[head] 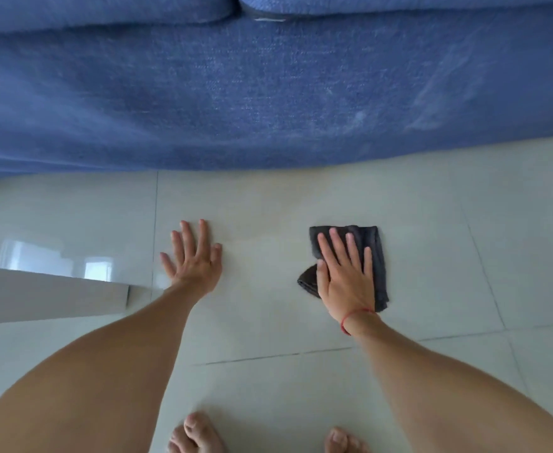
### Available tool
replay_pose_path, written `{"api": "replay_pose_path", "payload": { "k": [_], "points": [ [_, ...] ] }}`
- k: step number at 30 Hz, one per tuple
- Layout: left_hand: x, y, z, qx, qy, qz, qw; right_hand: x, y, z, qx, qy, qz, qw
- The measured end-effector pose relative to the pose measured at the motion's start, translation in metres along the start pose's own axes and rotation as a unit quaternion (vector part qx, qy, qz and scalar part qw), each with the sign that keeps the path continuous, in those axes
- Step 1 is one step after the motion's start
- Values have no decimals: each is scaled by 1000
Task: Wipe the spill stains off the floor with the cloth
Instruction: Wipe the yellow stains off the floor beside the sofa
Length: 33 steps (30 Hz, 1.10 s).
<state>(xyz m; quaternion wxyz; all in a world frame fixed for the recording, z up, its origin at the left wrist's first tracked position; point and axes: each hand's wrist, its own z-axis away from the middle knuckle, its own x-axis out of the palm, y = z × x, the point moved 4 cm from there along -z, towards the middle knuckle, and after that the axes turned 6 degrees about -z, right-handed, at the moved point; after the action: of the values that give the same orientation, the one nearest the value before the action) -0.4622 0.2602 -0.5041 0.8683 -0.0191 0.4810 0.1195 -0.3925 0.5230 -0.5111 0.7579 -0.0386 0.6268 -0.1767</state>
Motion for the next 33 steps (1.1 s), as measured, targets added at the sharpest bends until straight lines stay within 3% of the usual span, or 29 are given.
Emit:
{"api": "replay_pose_path", "payload": {
  "k": [4,9,12,15,21,23,27,33],
  "points": [
    [6,-2,-5,11,-1,22,1000,-9,20,-30,108,10,-11,994],
    [6,-5,-7,16,-12,26,999,0,-35,-63,157,25,-33,987],
    [5,-4,-7,17,-25,29,999,13,-101,-70,89,10,-34,995],
    [3,-4,-9,17,-34,34,999,35,-160,-56,-37,-14,-14,999],
    [-14,-29,-3,60,10,63,996,27,-116,-36,-233,-45,34,971],
    [-17,-49,-4,28,28,42,998,18,-80,-32,-193,-34,36,980],
    [-7,-74,-6,1,5,15,1000,3,-27,-30,18,13,4,1000],
    [-4,-73,-10,8,-2,8,1000,17,-89,-46,230,49,-79,969]
  ]
}}
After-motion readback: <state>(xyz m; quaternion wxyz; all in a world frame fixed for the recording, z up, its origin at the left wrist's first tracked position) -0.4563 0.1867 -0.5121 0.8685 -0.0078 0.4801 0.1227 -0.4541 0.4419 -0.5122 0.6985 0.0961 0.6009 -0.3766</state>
